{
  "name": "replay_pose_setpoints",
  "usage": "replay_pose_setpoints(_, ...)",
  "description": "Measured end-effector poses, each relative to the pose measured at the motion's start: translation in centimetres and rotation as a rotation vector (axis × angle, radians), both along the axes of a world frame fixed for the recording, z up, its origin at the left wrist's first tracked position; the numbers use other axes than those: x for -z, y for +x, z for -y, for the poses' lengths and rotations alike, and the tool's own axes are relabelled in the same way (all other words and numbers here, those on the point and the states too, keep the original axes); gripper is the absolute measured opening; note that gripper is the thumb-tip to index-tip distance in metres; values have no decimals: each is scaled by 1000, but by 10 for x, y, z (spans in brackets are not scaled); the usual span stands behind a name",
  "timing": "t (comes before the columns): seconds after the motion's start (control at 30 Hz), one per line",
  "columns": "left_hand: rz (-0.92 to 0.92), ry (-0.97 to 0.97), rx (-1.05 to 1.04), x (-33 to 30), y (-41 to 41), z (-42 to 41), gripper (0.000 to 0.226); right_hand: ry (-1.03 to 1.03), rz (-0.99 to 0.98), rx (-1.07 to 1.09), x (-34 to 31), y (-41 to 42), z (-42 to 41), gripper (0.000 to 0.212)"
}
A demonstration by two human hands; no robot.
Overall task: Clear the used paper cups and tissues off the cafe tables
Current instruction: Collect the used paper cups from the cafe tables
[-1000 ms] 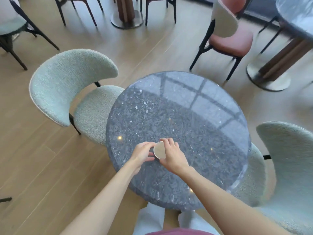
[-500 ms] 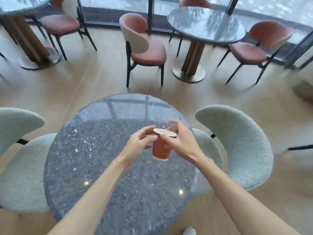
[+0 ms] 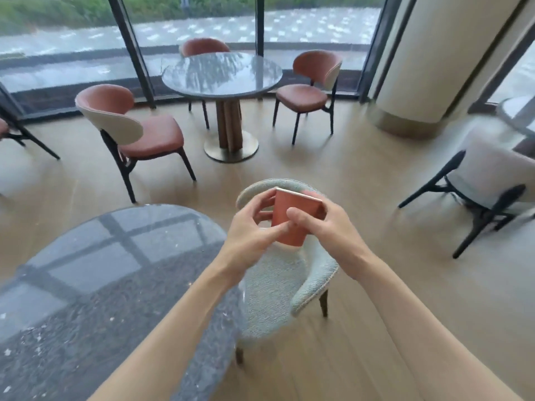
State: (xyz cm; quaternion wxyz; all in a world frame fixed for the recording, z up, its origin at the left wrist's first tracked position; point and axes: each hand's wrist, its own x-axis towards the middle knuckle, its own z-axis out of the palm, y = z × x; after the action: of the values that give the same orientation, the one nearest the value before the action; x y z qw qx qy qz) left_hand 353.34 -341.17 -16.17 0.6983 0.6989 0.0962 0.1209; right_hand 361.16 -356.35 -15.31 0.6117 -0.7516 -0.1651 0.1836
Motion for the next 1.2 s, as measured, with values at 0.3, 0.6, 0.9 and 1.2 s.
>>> replay_pose_setpoints(0.3, 51, 54, 377, -33, 75, 205, 58, 128, -23, 281, -32, 30, 241, 47)
replay_pose_setpoints(0.6, 47, 48, 611, -67, 133, 374, 33, 204, 76, 599, -55, 32, 421, 72)
replay_pose_setpoints(0.9, 41, -19, 801, -68, 210, 498, 27, 156, 116, 872, -50, 54, 542, 68)
replay_pose_setpoints(1.2, -3, -152, 1018, -82, 335, 649, 25, 88, 152, 1117, -77, 123, 663, 35)
